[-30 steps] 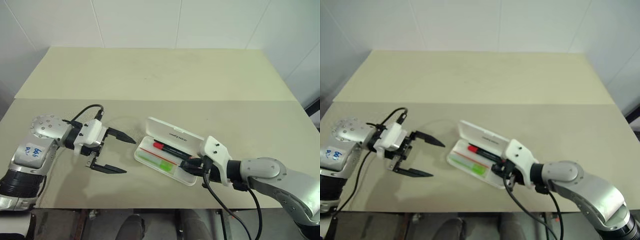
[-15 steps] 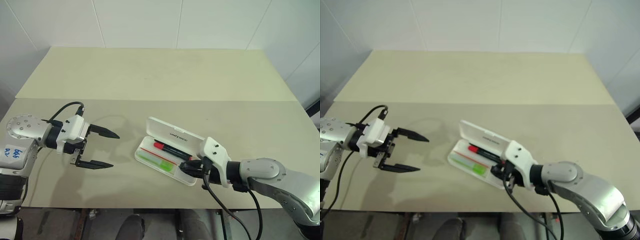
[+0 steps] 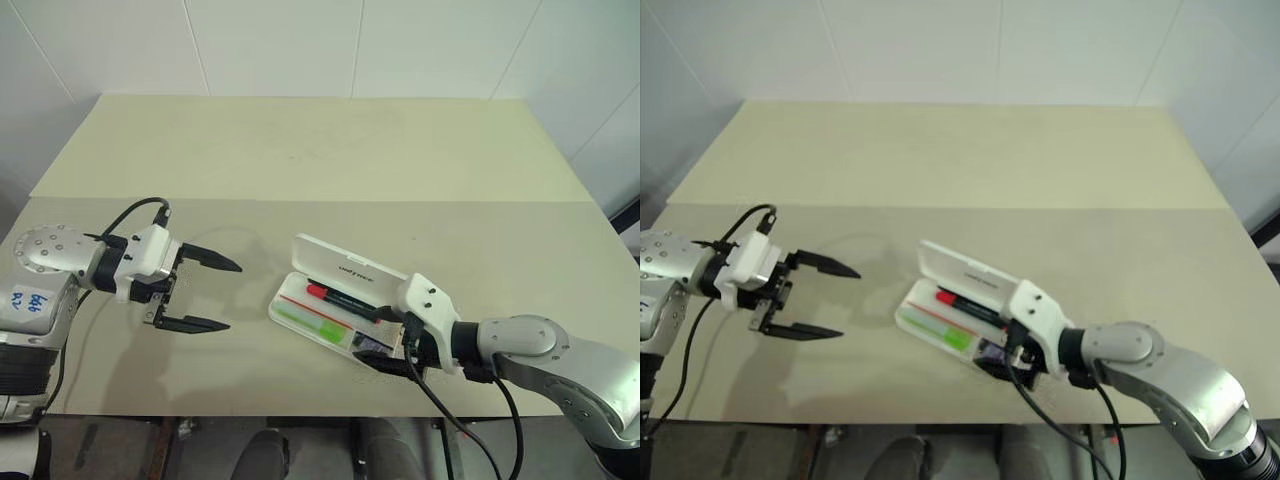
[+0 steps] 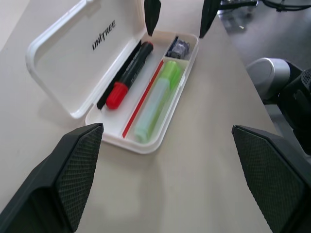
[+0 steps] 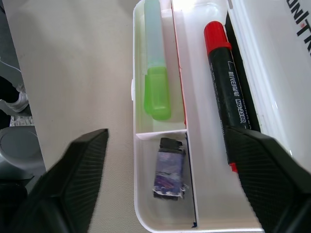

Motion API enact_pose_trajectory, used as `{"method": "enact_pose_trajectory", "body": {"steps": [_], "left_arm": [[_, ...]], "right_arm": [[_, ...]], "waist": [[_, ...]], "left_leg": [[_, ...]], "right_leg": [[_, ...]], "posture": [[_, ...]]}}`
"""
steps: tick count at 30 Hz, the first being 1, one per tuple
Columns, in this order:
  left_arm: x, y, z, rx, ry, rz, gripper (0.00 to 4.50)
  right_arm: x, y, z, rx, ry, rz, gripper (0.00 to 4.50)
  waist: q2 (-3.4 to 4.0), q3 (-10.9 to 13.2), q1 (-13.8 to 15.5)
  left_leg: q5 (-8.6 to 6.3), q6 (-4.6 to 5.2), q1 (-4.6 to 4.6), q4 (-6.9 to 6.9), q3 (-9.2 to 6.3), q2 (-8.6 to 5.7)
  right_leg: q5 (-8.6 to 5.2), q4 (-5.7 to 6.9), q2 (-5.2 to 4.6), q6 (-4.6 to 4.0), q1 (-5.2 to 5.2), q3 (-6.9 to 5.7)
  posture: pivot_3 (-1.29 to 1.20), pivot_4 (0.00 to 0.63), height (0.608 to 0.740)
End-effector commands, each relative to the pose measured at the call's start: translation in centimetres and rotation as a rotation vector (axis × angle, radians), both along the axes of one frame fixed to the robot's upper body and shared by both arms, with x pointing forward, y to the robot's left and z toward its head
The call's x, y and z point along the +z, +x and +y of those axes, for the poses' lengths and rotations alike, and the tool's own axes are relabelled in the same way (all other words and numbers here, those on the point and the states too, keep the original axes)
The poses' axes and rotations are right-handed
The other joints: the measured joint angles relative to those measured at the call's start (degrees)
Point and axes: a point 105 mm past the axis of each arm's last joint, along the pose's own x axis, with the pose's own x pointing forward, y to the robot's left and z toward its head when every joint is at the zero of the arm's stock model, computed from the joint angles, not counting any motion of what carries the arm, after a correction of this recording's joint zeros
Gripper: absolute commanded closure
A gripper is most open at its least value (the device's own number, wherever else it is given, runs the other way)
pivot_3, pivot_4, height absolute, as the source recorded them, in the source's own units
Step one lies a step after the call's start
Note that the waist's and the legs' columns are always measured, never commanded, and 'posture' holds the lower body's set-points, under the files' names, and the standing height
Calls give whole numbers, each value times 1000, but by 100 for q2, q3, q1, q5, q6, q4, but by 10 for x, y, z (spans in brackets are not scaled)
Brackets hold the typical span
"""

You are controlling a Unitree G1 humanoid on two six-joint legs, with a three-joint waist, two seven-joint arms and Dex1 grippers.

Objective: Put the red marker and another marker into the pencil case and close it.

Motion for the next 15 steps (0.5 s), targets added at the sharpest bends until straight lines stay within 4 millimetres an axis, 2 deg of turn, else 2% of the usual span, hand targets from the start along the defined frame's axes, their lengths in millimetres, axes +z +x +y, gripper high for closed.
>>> {"method": "enact_pose_trajectory", "body": {"steps": [1,7,15], "left_arm": [[8,-1,-3,-20,-11,-30,0],[10,1,-10,-34,-49,-26,0],[36,0,-23,-40,-219,4,0]], "right_arm": [[7,-1,3,20,4,-34,576],[14,-3,-1,29,8,-44,576],[34,-17,-9,84,55,-44,576]], "waist": [[0,0,-4],[0,0,4],[-2,-1,15]], "left_leg": [[0,0,0,0,0,0],[0,0,1,2,0,0],[0,0,-1,5,-1,-1]], "right_leg": [[0,0,0,0,0,0],[0,3,0,0,0,0],[1,17,0,1,0,1]], "posture": [[0,150,740],[0,150,740],[0,150,740]]}}
